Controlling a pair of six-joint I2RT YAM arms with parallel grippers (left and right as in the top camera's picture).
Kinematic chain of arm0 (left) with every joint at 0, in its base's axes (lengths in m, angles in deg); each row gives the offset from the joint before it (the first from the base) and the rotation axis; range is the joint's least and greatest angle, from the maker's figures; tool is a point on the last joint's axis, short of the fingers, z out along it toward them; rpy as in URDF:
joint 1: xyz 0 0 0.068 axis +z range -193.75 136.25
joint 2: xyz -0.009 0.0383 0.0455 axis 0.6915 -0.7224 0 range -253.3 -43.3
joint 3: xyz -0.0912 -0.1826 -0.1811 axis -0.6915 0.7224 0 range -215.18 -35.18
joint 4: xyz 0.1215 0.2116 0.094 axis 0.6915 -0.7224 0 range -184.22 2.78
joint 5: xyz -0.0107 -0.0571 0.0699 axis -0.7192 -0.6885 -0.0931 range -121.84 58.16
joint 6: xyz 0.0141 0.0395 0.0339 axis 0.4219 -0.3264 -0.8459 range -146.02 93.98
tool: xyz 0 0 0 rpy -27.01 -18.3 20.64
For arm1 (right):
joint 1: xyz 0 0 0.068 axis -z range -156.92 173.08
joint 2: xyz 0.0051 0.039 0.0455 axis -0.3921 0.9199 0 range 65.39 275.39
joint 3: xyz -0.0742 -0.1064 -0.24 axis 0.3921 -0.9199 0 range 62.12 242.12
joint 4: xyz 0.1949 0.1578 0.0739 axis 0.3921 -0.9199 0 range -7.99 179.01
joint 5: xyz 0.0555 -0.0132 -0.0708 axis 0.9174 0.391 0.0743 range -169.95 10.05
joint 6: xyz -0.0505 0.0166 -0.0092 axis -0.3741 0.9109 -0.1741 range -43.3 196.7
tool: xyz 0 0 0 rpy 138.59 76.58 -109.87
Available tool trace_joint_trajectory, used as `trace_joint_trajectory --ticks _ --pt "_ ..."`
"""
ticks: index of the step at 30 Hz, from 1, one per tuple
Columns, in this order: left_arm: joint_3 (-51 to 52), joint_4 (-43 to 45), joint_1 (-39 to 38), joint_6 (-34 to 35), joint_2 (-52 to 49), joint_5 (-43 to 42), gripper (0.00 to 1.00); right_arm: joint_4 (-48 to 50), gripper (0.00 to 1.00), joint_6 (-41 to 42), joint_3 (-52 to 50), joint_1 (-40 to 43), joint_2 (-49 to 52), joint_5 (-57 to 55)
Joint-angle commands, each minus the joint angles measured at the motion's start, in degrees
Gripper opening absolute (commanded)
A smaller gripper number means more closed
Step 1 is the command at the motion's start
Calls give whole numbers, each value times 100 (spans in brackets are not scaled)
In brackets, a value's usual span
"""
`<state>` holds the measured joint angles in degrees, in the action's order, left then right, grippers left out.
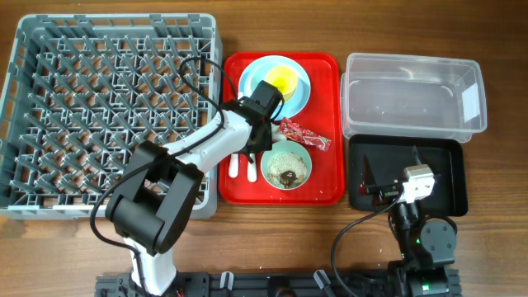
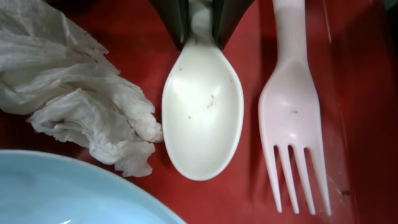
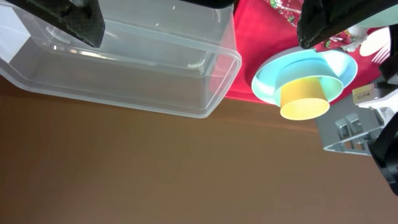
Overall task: Sort waste into correct bins and load items into the dishwasher rack
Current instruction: 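Lift the spoon with the left gripper and place it into the rack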
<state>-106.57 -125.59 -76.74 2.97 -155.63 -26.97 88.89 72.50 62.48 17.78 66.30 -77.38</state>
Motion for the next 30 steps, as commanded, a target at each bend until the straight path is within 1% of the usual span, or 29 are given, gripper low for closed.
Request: trace_joint_trajectory --ticks 1,3,5,7,14,19,24,26,28,30 --pt "208 -39 -17 -24 -146 -28 4 20 100 -31 -7 28 -11 52" --pt "199 -37 -15 -46 -127 -28 4 20 100 -31 -7 28 -11 52" --pt "157 -42 -11 -529 -11 -28 4 20 100 -31 -7 28 -11 52" --pt "157 -39 -11 -778 138 7 4 20 100 -31 -7 28 -11 52" --pt "157 -87 -11 -780 992 122 4 20 100 -31 -7 28 -11 52" --pt "157 -133 -11 -780 1344 162 4 20 100 -31 -7 28 -11 52" --pt "157 -291 -11 -778 1357 988 4 20 100 -28 -7 28 -11 50" --pt "157 -299 -11 -782 1364 1047 4 20 100 -31 -7 28 -11 52" --pt "131 -372 -11 -955 1554 1104 4 20 100 -28 -7 28 -11 52" --pt "125 -413 -11 -949 1834 1462 4 20 100 -31 -7 28 -11 52"
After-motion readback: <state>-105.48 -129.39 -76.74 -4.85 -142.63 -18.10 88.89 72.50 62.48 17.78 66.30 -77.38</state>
